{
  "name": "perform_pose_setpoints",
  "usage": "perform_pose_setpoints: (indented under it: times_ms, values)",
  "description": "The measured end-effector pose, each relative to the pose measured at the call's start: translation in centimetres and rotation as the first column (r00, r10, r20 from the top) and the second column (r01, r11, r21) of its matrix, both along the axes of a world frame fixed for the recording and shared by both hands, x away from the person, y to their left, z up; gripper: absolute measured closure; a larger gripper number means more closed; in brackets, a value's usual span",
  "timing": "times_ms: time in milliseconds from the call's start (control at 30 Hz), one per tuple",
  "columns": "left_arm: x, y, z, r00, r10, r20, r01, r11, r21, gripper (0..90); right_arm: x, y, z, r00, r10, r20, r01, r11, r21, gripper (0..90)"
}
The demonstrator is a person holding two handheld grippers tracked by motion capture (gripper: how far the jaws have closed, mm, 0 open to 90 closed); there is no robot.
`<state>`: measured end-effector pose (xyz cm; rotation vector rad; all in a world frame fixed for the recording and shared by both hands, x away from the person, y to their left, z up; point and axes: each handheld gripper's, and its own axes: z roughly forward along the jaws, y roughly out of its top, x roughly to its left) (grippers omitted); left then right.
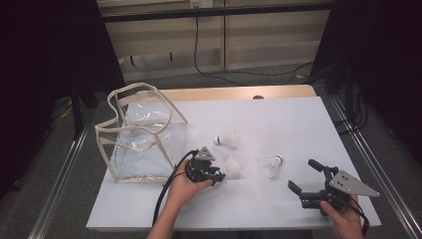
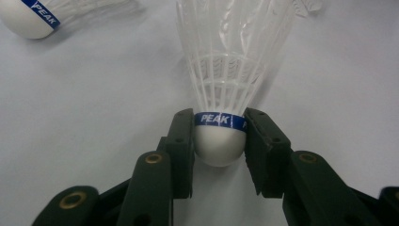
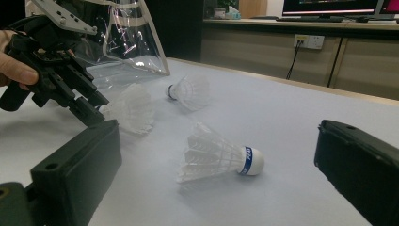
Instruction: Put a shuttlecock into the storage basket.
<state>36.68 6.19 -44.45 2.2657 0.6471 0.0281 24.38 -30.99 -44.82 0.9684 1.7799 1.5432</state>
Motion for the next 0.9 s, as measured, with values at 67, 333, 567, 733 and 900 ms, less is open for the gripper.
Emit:
perform_pose_setpoints:
  times_ms: [67, 333, 567, 733, 900]
  values:
    - [0.0, 0.0, 0.1, 1.0, 0.003, -0.006, -0.003, 1.0, -0.005, 65.0, 0.0, 0.0, 0.0, 1.0, 0.0, 0.001, 0.0, 1.0, 0.0, 1.1]
    - [-0.1, 0.4, 1.3, 0.9992, 0.01, -0.04, -0.011, 0.9992, -0.038, 65.2, 0.0, 0.0, 0.0, 1.0, 0.0, 0.002, 0.0, 1.0, 0.0, 1.1]
    - [-0.2, 0.5, 1.7, 0.9986, 0.01, -0.052, -0.012, 0.9992, -0.037, 65.2, 0.0, -0.1, -0.1, 1.0, -0.005, -0.003, 0.005, 1.0, 0.003, 1.1]
    - [0.0, 0.3, 2.2, 0.9981, 0.0, -0.062, -0.001, 0.9995, -0.031, 65.2, 0.1, -0.1, -0.2, 0.9999, -0.006, -0.01, 0.006, 1.0, 0.002, 1.1]
    - [0.2, 0.3, 3.0, 0.9974, -0.007, -0.072, 0.004, 0.9992, -0.04, 65.2, 0.1, 0.0, -0.2, 0.9999, -0.005, -0.011, 0.005, 1.0, 0.002, 1.1]
